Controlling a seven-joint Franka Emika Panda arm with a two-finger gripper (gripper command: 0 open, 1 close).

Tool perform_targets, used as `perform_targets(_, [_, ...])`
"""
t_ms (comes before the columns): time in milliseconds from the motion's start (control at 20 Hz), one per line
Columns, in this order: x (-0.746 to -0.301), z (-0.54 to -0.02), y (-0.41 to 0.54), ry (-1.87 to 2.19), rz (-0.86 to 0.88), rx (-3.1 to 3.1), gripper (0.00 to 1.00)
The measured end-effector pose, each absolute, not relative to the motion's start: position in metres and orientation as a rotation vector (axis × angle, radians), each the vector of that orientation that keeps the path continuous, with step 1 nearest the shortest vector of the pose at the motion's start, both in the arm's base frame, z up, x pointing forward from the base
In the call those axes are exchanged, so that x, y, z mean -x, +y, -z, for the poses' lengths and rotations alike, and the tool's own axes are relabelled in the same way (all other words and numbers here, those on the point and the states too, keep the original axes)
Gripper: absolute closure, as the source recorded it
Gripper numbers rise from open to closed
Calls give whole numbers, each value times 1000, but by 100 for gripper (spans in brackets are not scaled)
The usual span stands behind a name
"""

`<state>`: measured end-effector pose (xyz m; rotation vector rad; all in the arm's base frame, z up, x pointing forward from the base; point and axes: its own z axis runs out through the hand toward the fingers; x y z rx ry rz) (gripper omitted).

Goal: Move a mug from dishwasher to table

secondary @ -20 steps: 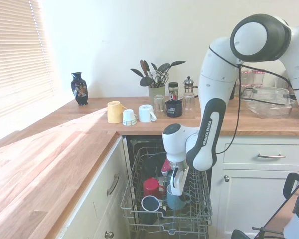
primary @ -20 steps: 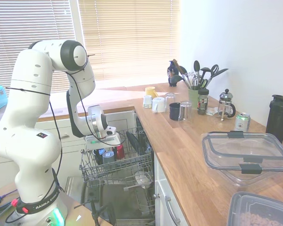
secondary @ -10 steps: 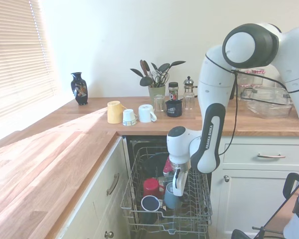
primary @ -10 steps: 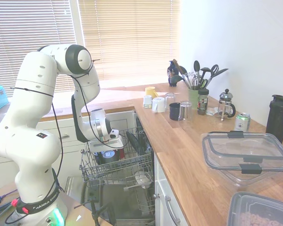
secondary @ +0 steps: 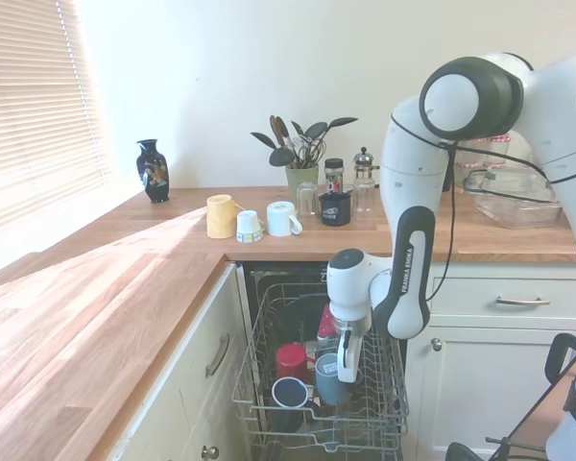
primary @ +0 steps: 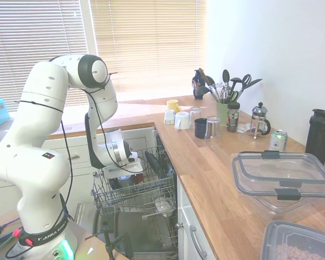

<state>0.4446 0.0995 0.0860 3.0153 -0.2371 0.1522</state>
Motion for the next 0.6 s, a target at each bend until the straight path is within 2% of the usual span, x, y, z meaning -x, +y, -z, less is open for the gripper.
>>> perform_targets(250, [-444,-86,108,-197,-161,-3019,0])
perform_targets(300, [-445,-87,109,-187,-163,-3018,100])
perform_targets(600, [-446,-86,111,-178,-167,-3018,100])
